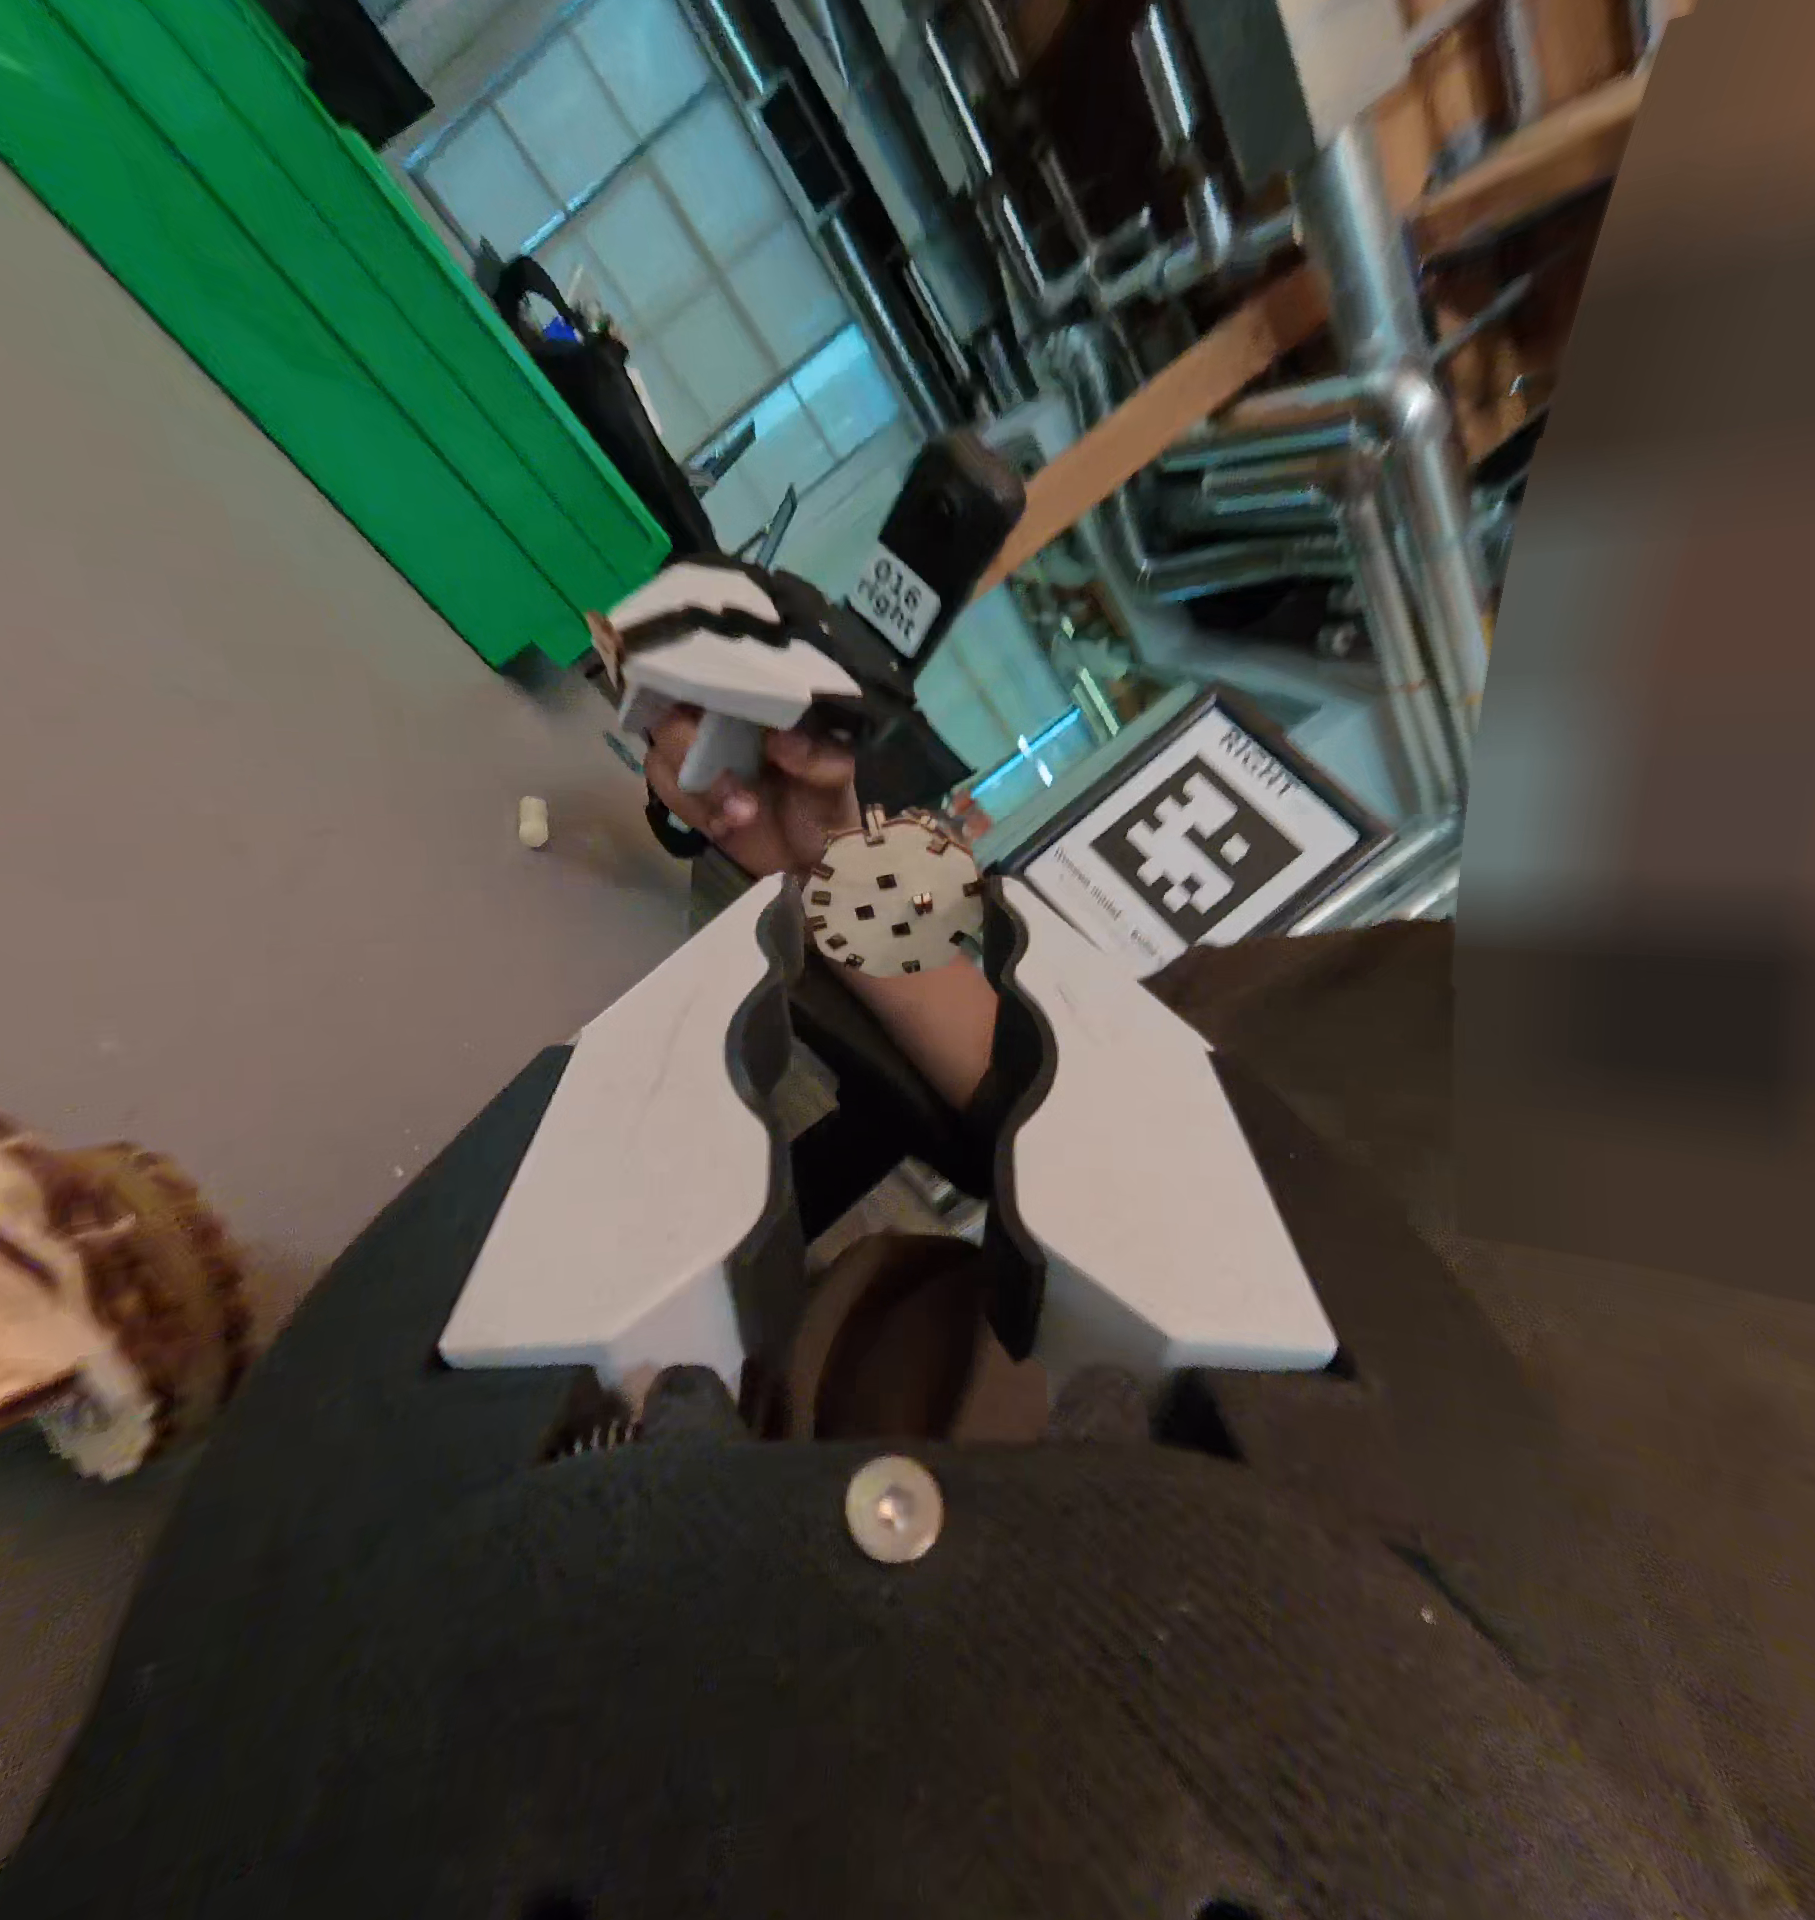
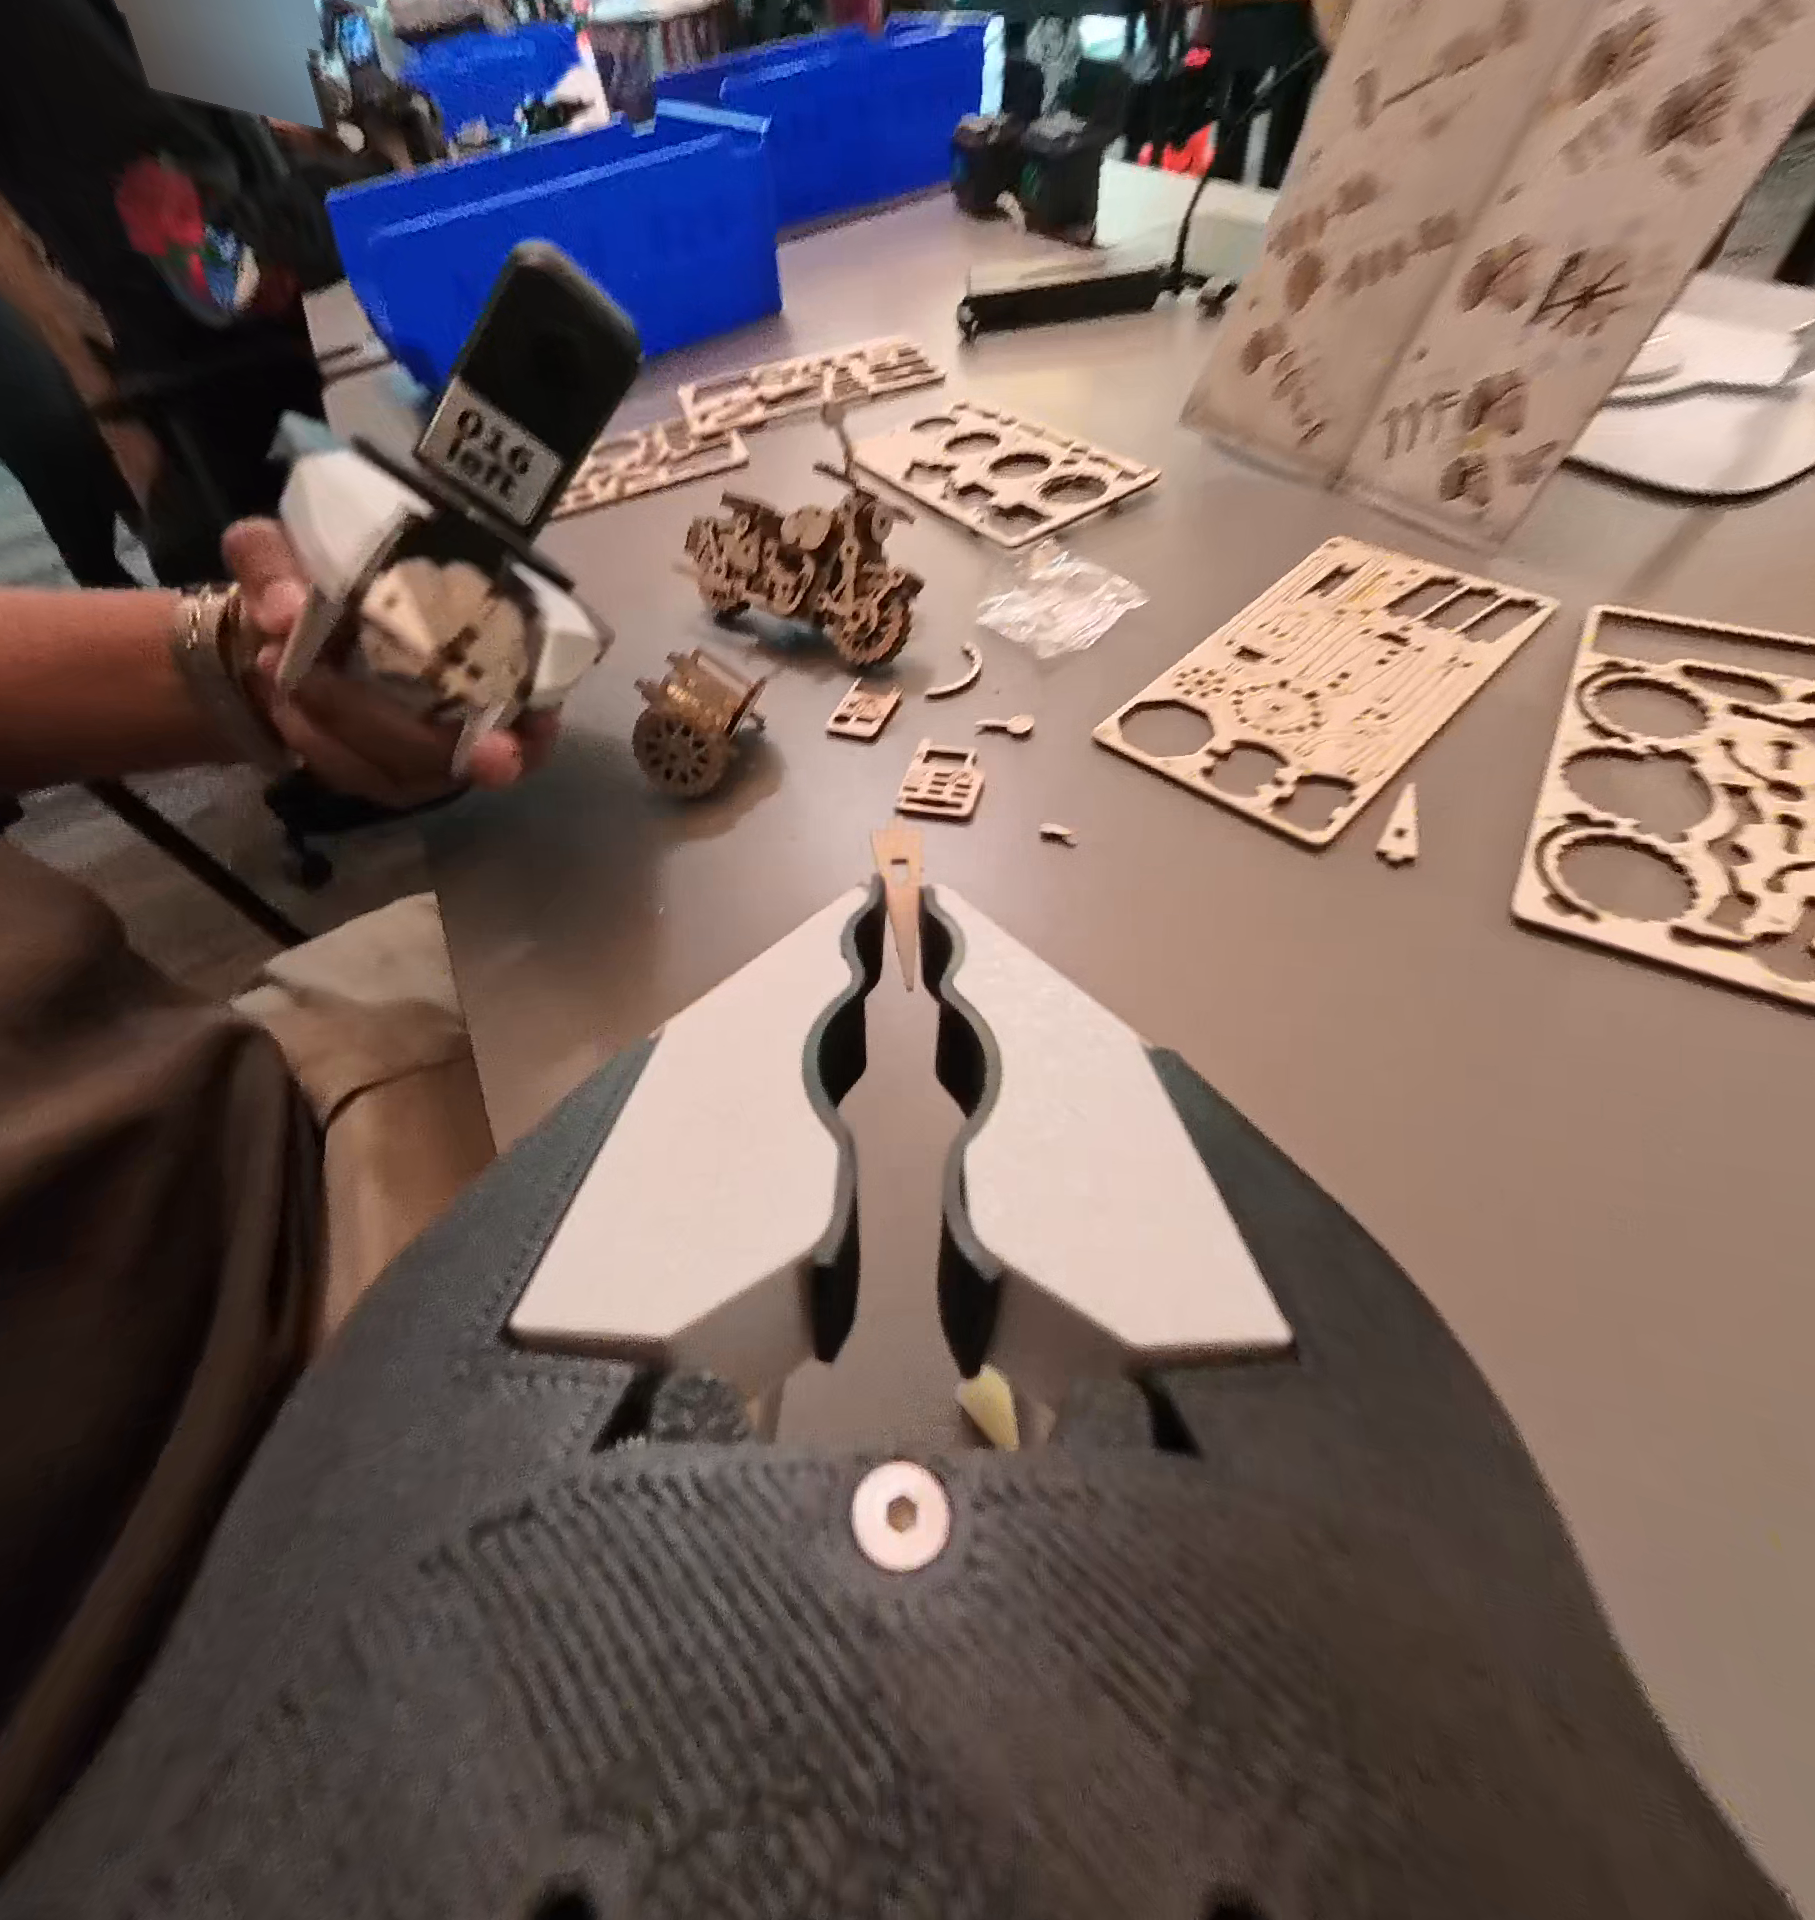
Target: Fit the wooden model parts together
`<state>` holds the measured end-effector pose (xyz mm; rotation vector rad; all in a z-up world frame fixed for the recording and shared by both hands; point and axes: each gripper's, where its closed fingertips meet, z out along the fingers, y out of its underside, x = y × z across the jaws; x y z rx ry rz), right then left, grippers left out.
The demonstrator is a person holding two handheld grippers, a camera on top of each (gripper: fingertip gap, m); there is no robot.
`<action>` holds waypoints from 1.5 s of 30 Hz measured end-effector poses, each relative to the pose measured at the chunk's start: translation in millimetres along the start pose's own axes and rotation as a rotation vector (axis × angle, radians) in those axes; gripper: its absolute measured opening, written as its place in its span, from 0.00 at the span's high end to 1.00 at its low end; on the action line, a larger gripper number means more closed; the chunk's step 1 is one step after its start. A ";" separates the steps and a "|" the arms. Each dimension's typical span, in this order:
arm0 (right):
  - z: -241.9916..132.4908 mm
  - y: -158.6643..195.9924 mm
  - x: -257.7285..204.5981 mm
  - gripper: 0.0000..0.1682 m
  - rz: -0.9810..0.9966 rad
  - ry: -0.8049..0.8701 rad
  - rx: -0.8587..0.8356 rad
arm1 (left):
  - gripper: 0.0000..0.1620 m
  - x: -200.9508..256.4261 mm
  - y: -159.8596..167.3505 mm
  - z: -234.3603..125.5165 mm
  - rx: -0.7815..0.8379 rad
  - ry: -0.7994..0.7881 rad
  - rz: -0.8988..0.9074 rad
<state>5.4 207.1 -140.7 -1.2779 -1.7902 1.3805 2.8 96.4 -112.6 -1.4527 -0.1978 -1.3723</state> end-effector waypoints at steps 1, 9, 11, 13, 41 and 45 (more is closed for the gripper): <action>-2.3 -2.8 2.4 0.97 0.010 0.005 0.020 | 0.80 1.7 5.7 3.7 -0.032 -0.005 0.032; 4.0 4.2 -1.2 0.97 0.010 -0.009 -0.006 | 0.80 -16.1 19.2 10.5 -0.109 -0.163 0.197; 6.2 6.3 -3.4 0.97 -0.007 -0.007 -0.022 | 0.80 -19.2 18.1 9.9 -0.107 -0.190 0.217; 7.8 7.9 -5.3 0.97 -0.021 -0.007 -0.033 | 0.80 -20.6 17.1 9.8 -0.101 -0.201 0.221; 7.6 7.6 -7.3 0.97 -0.042 -0.006 -0.032 | 0.80 -31.0 16.2 9.4 -0.100 -0.269 0.225; 7.7 7.6 -7.4 0.97 -0.044 -0.007 -0.032 | 0.80 -31.4 16.4 9.4 -0.101 -0.272 0.225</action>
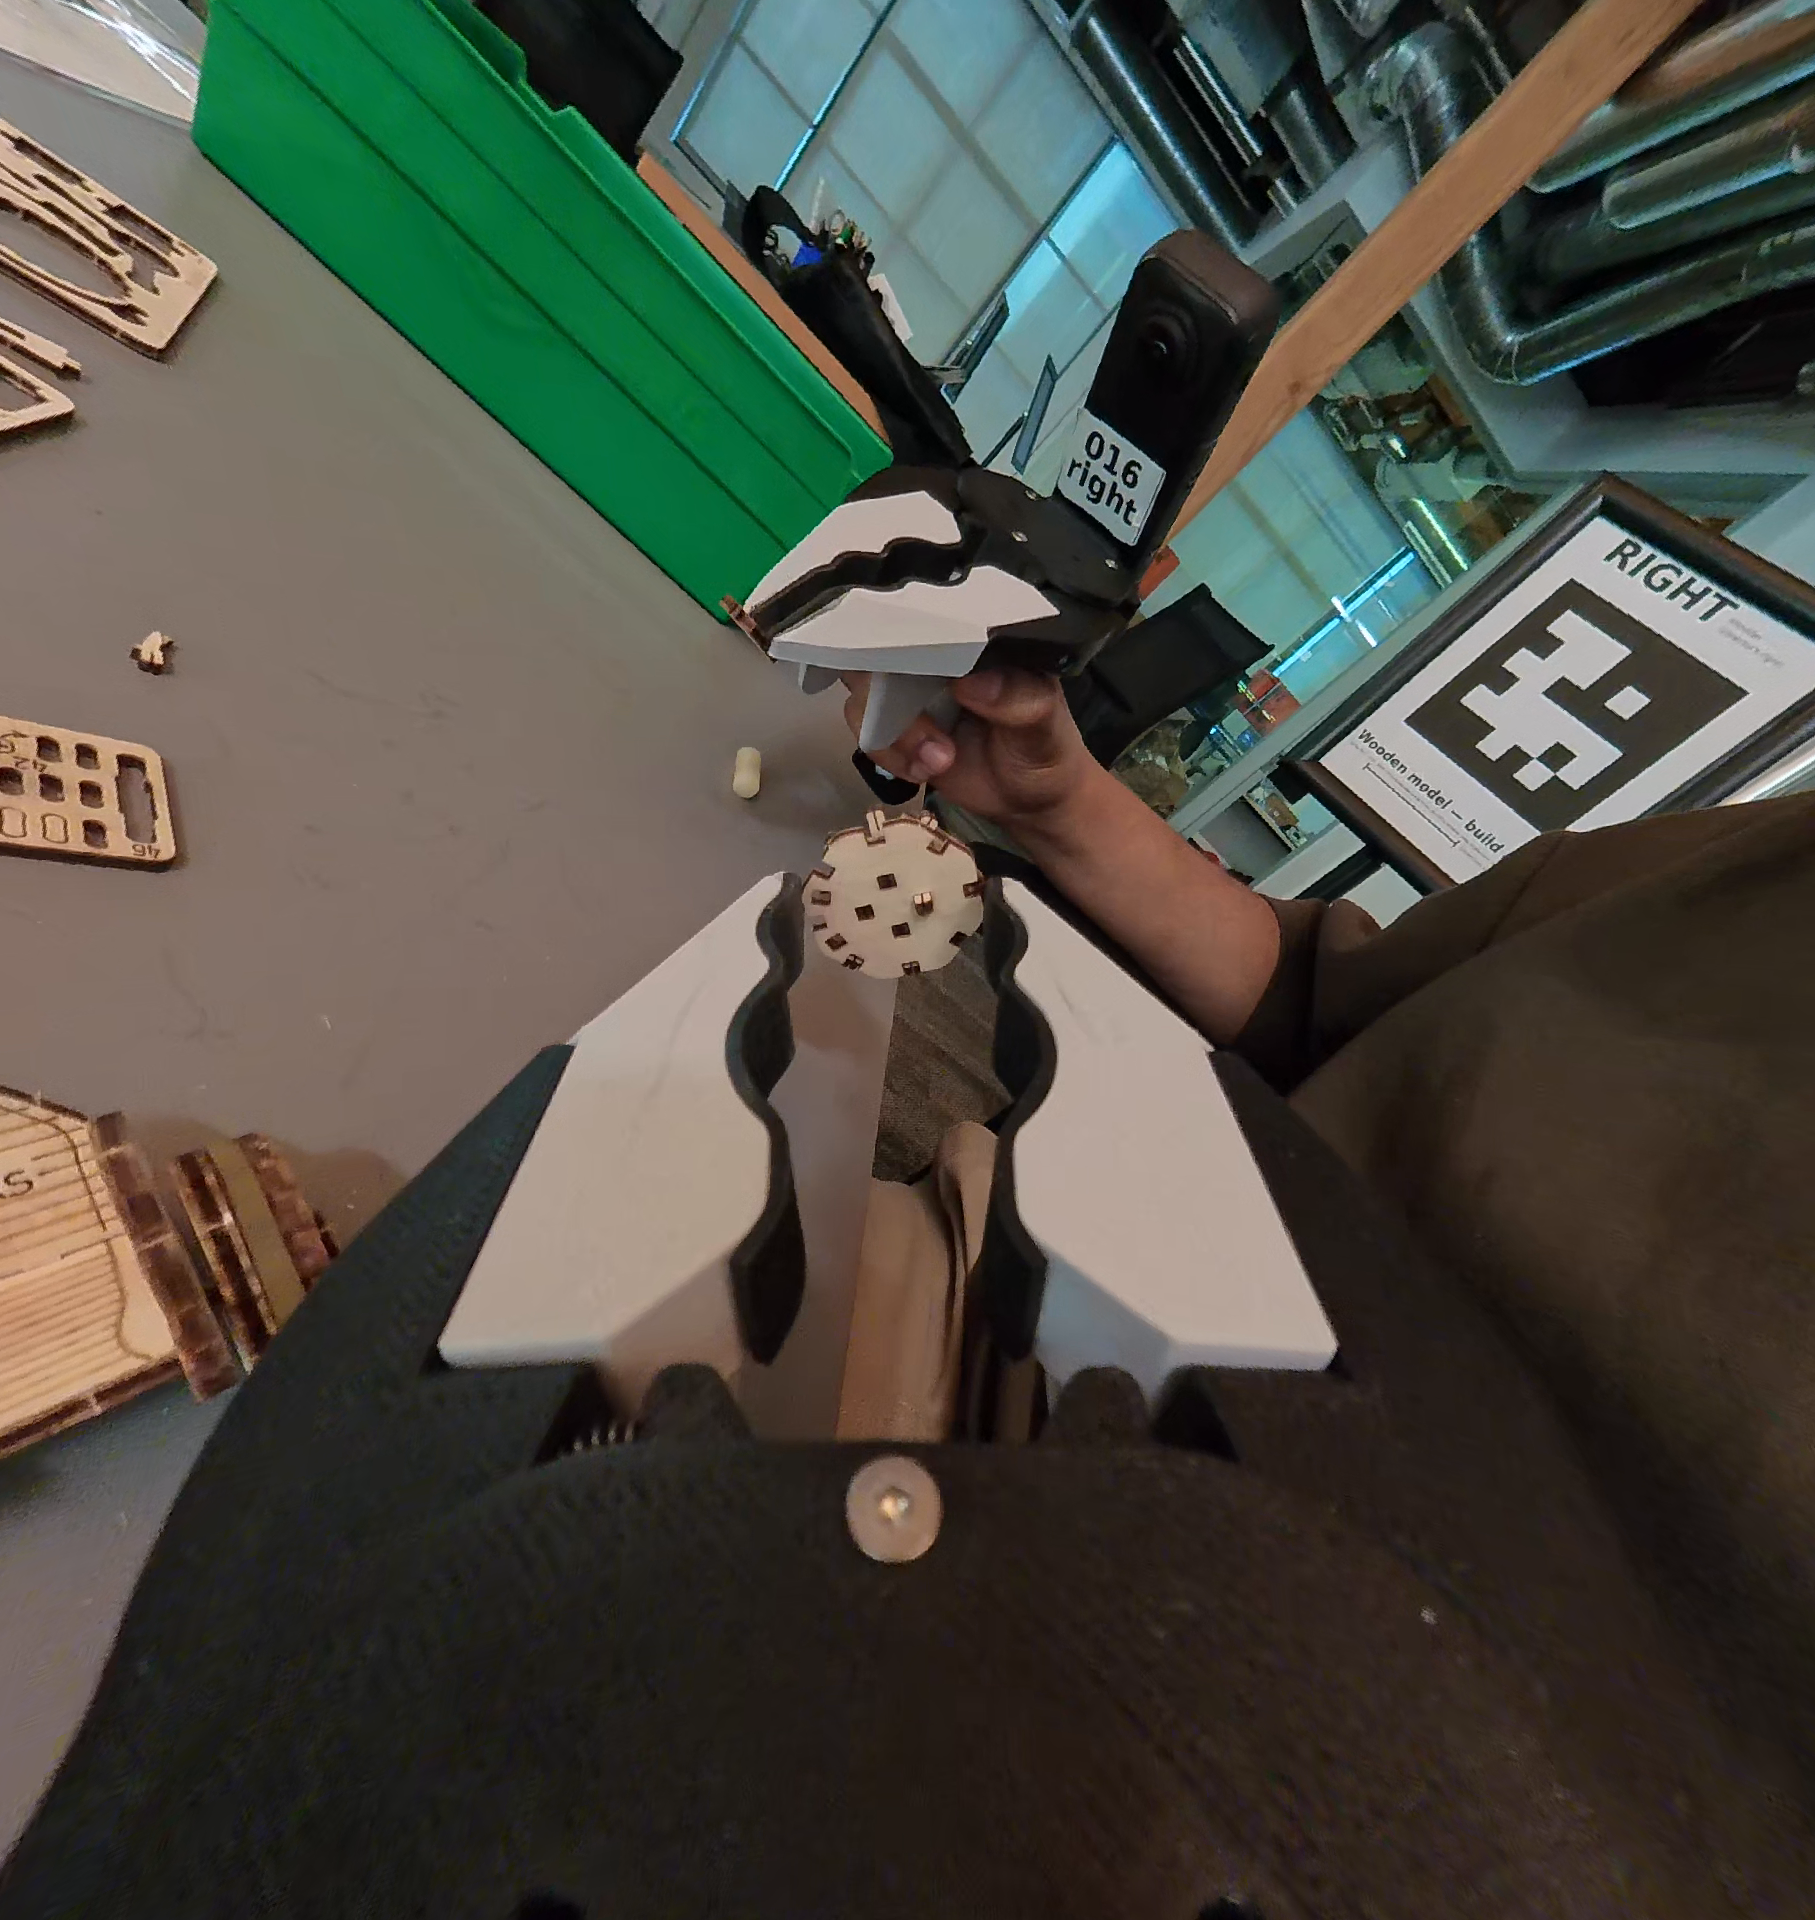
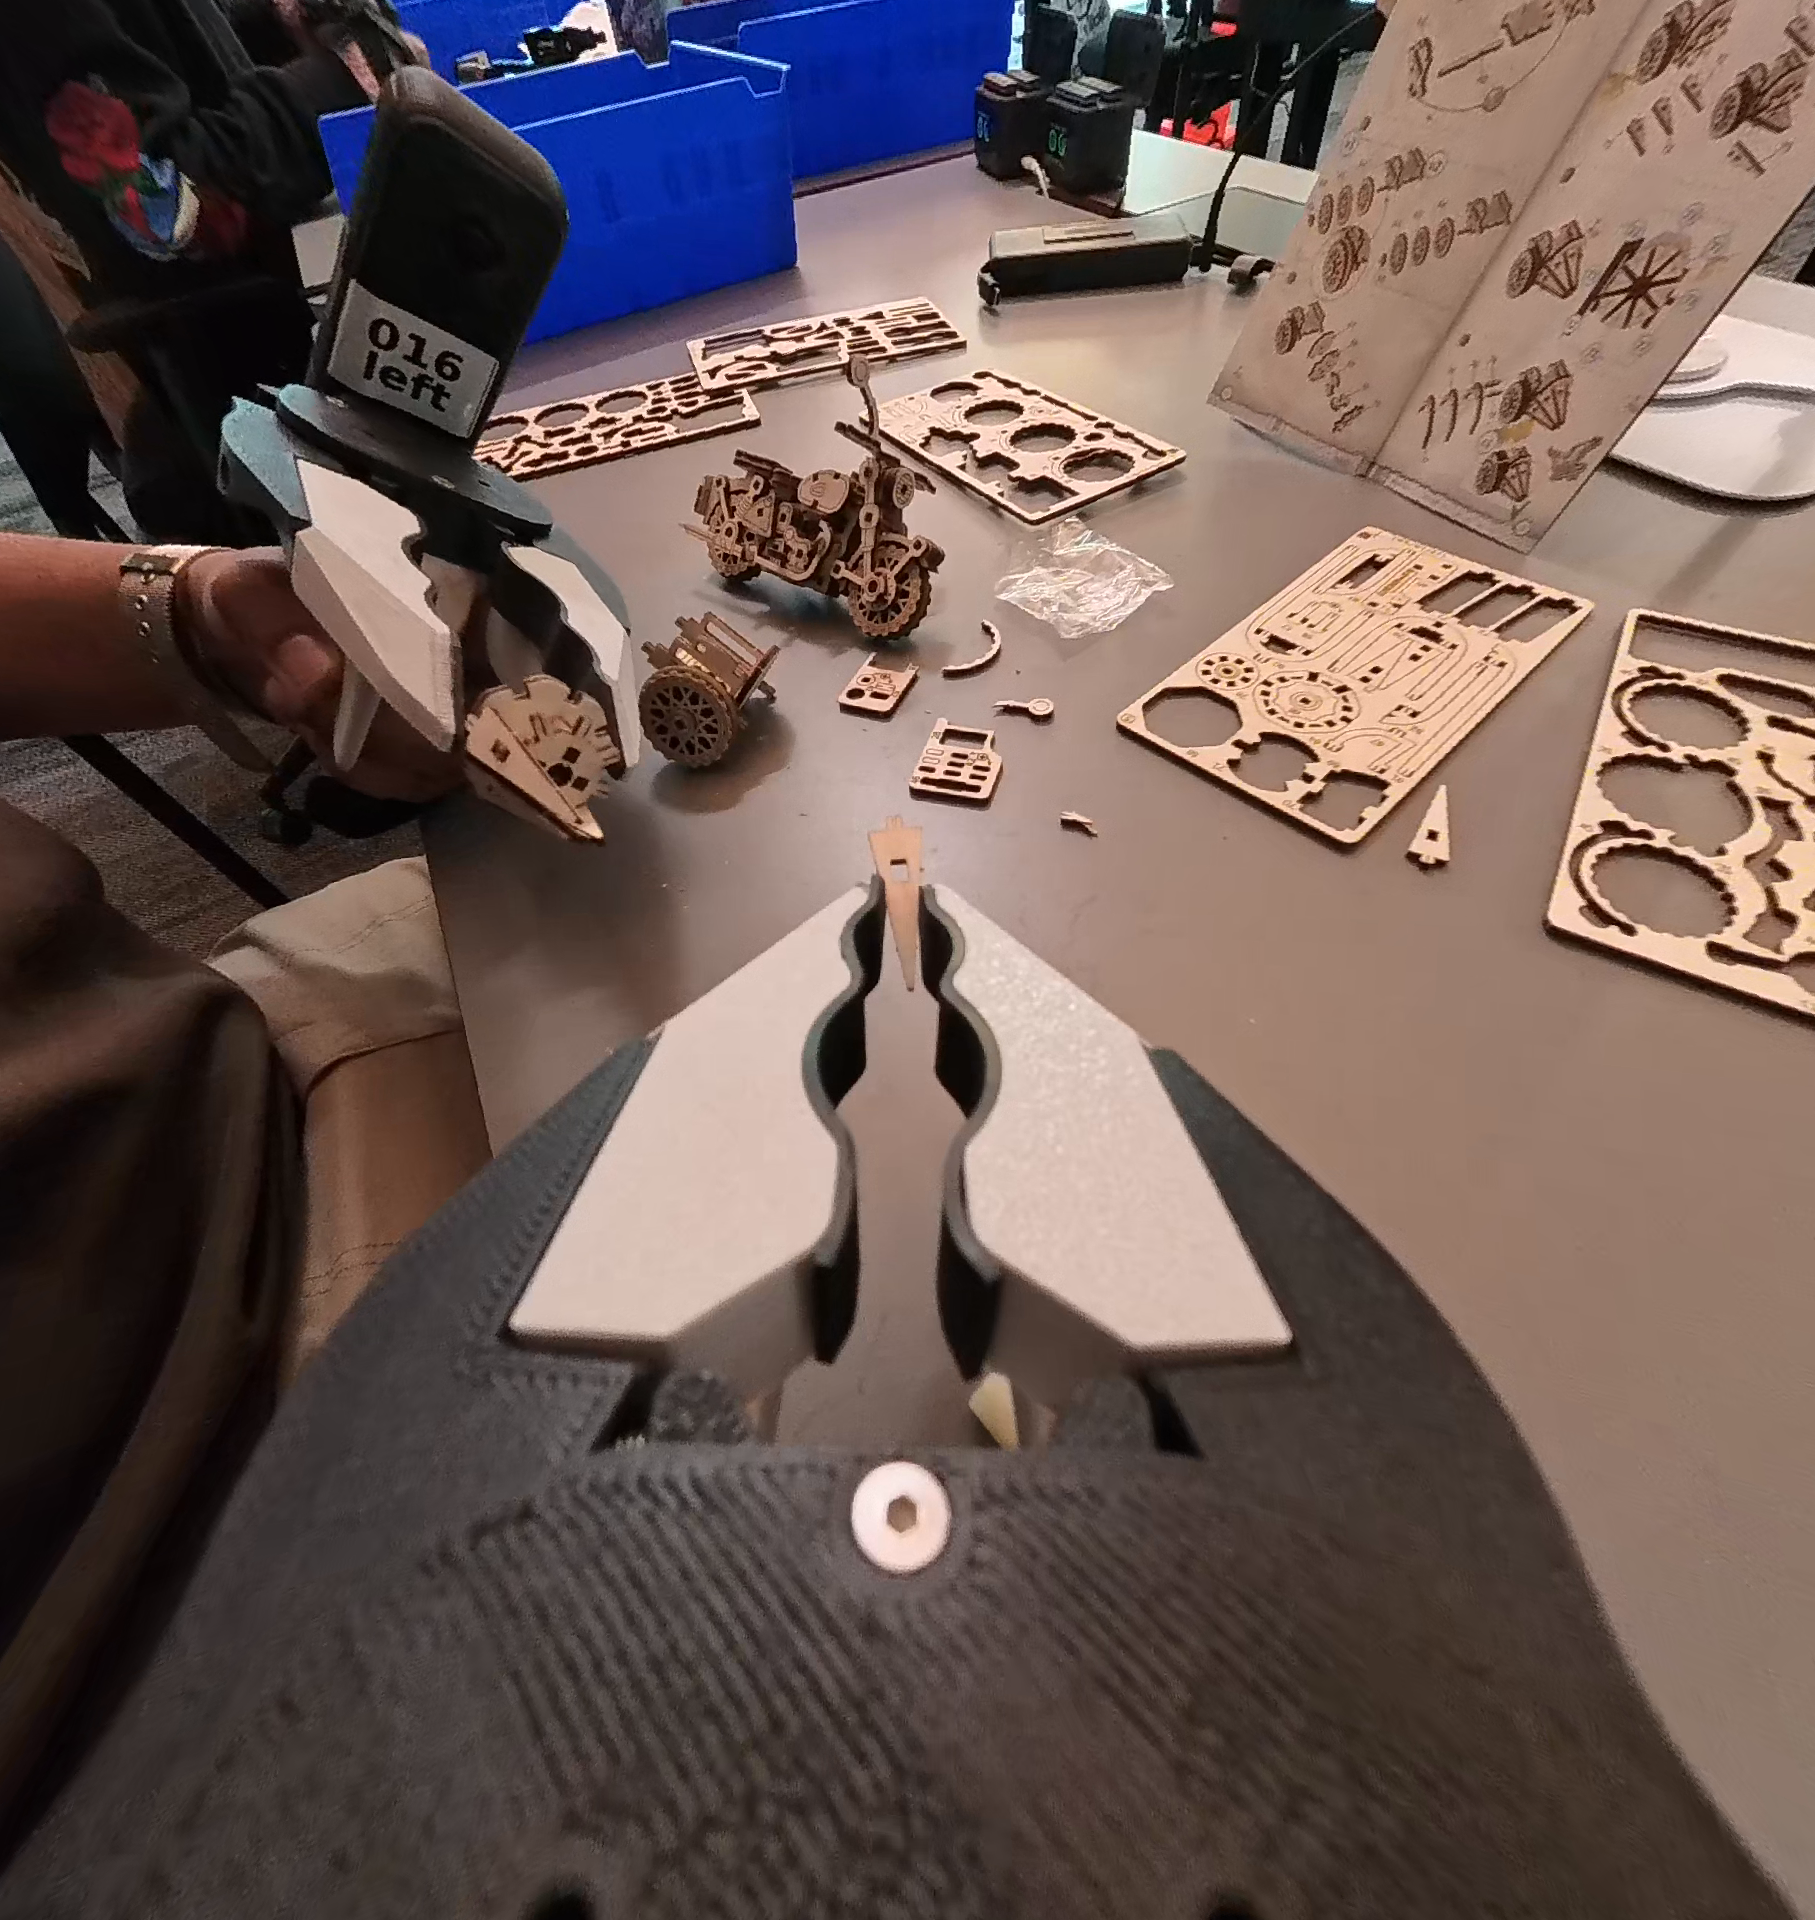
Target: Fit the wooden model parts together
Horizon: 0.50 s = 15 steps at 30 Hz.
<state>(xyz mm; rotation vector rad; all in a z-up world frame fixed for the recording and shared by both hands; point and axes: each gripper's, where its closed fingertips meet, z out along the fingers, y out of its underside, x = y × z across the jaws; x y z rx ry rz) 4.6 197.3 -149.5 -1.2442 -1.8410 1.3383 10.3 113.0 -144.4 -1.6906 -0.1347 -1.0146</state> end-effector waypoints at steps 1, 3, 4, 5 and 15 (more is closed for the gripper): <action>-0.1 -0.3 -0.1 0.97 0.000 0.000 0.001 | 0.80 -0.1 0.0 0.1 0.000 0.000 0.000; -0.3 -0.6 0.0 0.97 -0.001 0.001 0.002 | 0.80 -0.1 0.0 0.0 0.000 0.000 -0.001; -0.6 -0.8 0.2 0.97 -0.001 0.002 0.003 | 0.80 -0.2 0.0 0.0 0.000 0.000 -0.002; -0.8 -0.9 0.4 0.97 -0.001 0.003 0.004 | 0.80 -0.2 0.0 0.0 0.000 0.000 -0.002; -7.9 -6.8 8.5 0.97 0.035 0.024 0.044 | 0.80 -0.3 0.3 0.3 -0.002 -0.001 -0.002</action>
